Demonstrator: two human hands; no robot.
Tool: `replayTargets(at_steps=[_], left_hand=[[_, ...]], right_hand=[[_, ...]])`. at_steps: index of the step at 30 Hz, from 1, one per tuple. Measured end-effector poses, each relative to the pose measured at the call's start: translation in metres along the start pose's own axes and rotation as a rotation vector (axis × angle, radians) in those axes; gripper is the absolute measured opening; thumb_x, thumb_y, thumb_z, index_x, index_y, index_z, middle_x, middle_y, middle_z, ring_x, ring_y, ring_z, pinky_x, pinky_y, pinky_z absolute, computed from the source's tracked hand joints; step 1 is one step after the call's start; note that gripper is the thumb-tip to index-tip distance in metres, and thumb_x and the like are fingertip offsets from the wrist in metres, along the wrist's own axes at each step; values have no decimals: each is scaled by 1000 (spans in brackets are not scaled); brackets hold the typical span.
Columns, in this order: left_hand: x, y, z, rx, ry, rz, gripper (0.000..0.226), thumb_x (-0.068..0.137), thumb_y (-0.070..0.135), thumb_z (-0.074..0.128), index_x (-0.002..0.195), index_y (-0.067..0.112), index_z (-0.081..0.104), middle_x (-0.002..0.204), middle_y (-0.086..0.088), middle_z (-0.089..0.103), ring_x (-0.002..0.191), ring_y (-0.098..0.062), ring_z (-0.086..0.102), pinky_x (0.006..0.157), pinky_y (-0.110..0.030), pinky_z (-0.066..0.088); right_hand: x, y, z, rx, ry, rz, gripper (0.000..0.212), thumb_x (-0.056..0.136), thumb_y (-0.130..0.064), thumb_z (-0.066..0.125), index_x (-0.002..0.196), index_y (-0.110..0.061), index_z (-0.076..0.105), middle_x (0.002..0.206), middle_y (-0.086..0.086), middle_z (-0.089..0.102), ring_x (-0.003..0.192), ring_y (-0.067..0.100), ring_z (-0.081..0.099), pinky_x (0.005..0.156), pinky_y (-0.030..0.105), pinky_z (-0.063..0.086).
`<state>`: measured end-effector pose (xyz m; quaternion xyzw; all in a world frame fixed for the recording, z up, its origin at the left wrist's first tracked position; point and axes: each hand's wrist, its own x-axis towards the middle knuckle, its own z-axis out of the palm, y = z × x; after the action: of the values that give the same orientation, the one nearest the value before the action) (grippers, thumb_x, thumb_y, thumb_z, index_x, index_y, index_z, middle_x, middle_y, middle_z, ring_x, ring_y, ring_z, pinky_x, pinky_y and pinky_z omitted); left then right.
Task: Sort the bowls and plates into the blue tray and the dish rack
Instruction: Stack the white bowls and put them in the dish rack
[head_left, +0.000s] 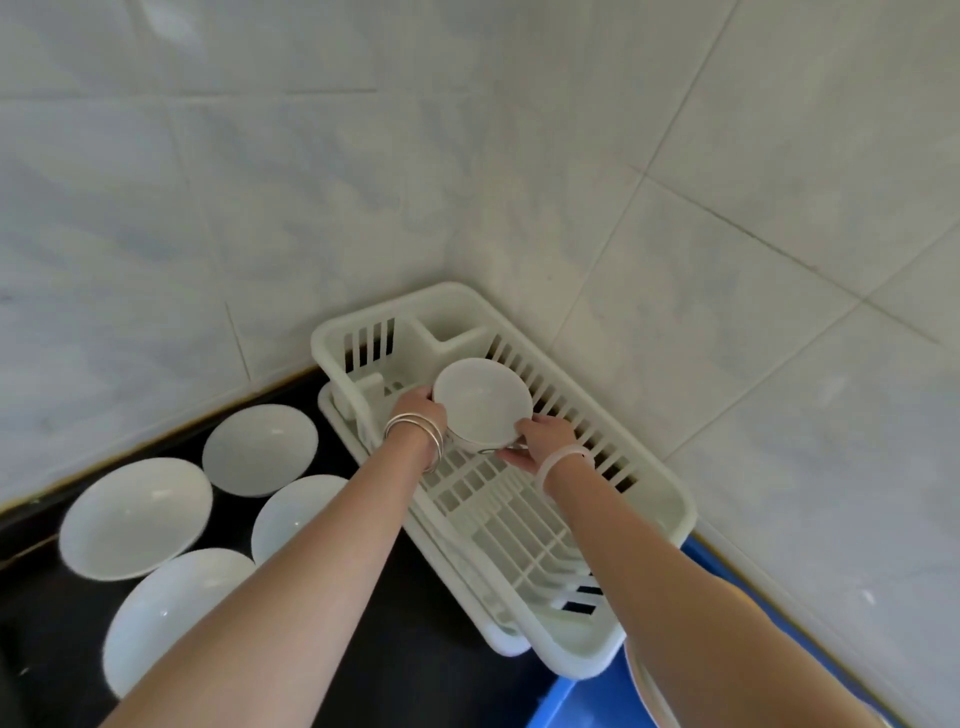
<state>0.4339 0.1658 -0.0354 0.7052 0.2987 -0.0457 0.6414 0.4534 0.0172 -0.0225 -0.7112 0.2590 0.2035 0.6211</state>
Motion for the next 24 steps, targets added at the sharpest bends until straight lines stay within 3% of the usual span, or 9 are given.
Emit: replayTargets(at_steps=[2,4,6,10,19,22,24], left_hand=[[7,-1,2,5,-4,-22,41,84,-5,37,116,5,60,115,-18,63,104,-37,58,93,-50,50],[11,-1,4,-8,-6,-42,40,86,-5,37,120,3,58,120,-20,60,108,-38,56,94,-50,49],[9,-2,3,-45,-15,-68,40,88,-6,37,122,2,55,123,-20,57,109,-39,55,93,-50,50],[3,-1,3,-178,-41,-111,42,89,-9,36,125,5,52,109,-10,49,95,-31,49,73,-40,51],[-6,14,7,-234,-33,-88,40,90,-3,36,124,7,54,106,-11,50,93,-30,51,72,-42,55],[-2,12,6,-200,14,-77,36,88,2,37,119,5,57,101,-11,52,89,-31,52,83,-51,54],[0,7,5,-144,21,-56,29,88,4,38,105,3,61,101,-14,55,94,-31,54,94,-52,48]], right_hand=[[10,1,2,-13,13,-4,10,91,-1,49,95,-9,54,93,9,55,64,21,59,44,29,57],[18,1,3,-31,16,-18,10,92,-3,50,99,-8,55,94,8,57,61,20,60,57,32,58],[21,1,4,-53,20,-42,21,92,-5,51,112,-5,58,98,9,56,59,20,61,64,34,57],[21,2,6,-64,25,-60,30,93,-8,52,121,0,56,104,12,58,65,24,62,69,36,58],[9,-3,0,44,-18,-58,40,96,-32,49,126,-6,51,81,-2,52,73,22,63,72,34,57],[8,-1,2,-23,-23,-52,42,97,-36,44,129,-10,49,85,-2,55,90,26,64,82,36,56],[8,2,1,-62,-23,-55,41,97,-35,43,129,-10,50,105,5,62,98,27,61,90,38,54]])
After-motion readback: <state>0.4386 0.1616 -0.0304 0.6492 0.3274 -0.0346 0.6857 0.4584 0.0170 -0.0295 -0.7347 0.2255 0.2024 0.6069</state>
